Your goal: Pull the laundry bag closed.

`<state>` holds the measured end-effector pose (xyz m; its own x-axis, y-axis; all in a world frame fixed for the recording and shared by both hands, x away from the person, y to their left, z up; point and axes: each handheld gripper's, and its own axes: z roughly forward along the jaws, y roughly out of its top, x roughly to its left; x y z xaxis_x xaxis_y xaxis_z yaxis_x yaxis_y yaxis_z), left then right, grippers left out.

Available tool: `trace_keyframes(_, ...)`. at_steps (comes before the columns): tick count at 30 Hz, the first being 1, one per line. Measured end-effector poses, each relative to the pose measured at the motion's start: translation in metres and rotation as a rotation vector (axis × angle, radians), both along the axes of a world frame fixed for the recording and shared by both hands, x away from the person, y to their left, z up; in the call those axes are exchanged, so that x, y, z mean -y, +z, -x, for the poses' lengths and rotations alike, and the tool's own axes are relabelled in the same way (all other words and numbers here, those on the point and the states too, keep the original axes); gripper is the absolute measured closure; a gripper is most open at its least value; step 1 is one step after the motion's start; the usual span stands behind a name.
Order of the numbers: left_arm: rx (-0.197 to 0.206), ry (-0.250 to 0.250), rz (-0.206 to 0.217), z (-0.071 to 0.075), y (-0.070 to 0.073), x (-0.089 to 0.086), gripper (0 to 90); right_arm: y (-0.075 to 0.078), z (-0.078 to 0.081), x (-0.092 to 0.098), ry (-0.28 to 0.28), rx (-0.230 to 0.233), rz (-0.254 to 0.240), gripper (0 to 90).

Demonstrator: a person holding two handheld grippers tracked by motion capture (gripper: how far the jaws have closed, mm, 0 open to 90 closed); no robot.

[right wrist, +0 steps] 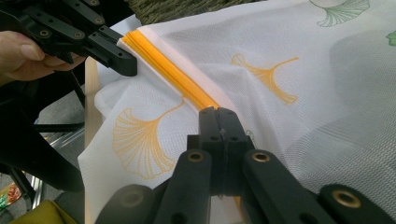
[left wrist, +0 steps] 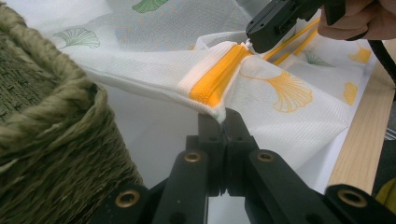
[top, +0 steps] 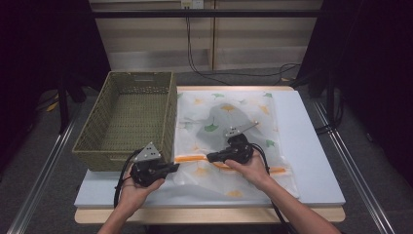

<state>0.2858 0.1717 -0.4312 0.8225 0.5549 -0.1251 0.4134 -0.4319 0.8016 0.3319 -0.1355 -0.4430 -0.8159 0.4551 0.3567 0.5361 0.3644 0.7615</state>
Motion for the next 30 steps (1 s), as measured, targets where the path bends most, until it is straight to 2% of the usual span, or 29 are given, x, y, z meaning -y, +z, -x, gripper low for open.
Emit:
trace_keyframes(3, -0.002, 0.006, 0.010, 0.001, 0.000, 0.000, 88.4, 0.000, 0.000, 0.000, -0.013, 0.002, 0.015, 90.0)
trace_keyframes(14, 0.000, 0.004, 0.001, 0.001, 0.000, -0.001, 88.4, 0.000, 0.000, 0.006, -0.029, -0.011, 0.016, 90.0)
trace_keyframes(24, -0.007, 0.006, 0.023, 0.001, 0.000, -0.002, 88.4, 0.000, 0.001, 0.009, -0.032, -0.015, 0.014, 90.0)
trace_keyframes(30, -0.007, 0.003, 0.015, 0.001, 0.000, -0.003, 88.4, 0.000, 0.001, 0.012, -0.046, -0.024, 0.026, 90.0)
